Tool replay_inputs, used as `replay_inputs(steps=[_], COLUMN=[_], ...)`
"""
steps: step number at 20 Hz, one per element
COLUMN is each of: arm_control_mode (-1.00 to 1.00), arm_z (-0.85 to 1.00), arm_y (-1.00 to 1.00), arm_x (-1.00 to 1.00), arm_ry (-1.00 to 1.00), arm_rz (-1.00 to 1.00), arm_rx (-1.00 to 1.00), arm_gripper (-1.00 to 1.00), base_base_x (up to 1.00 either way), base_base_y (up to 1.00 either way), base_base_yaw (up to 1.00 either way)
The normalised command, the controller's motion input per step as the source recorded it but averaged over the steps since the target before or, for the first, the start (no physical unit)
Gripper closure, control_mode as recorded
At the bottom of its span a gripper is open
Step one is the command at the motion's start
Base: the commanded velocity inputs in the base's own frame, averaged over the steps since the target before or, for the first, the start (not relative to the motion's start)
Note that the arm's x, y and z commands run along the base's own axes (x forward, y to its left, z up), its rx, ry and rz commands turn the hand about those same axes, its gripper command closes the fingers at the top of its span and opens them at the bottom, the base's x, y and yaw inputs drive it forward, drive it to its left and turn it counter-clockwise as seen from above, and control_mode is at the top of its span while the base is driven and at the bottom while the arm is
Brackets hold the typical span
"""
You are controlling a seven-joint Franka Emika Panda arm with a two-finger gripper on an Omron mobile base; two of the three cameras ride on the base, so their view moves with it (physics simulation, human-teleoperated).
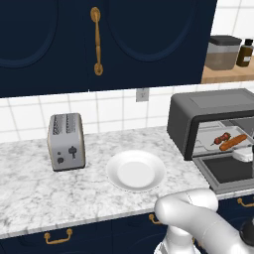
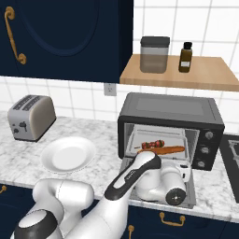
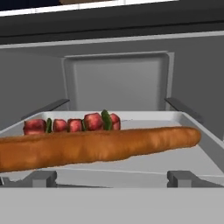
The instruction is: Pick up the kebab skewer and baguette bread, and place them inside the toaster oven. Close the toaster oven door and start by setting the timer.
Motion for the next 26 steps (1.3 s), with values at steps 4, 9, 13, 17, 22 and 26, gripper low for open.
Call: replay_inputs(steps=[4,9,13,17,22,26], arm_control_mode=[-1.00,-1.00,-1.00,-1.00,-1.00,-1.00], arm_z=[0.00,-0.11,-0.06,0.00,0.00,0.00], arm_y=[0.00,0.00,0.00,0.00,0.00,0.00], arm_x=[0.20,0.04,0.04,0.19,0.17,0.17], arm_ry=[0.00,0.01,0.02,0.00,0.00,0.00], arm_rz=[-0.02,-0.02,-0.03,-0.02,0.00,0.00], arm_rx=[0.00,0.02,0.01,0.00,0.00,0.01], arm_gripper=[-1.00,-1.00,-1.00,-1.00,-1.00,-1.00], base_base_x=[0.00,0.00,0.00,0.00,0.00,0.00], base_base_y=[0.00,0.00,0.00,0.00,0.00,0.00], base_base_yaw=[0.00,0.00,0.00,0.00,0.00,0.00])
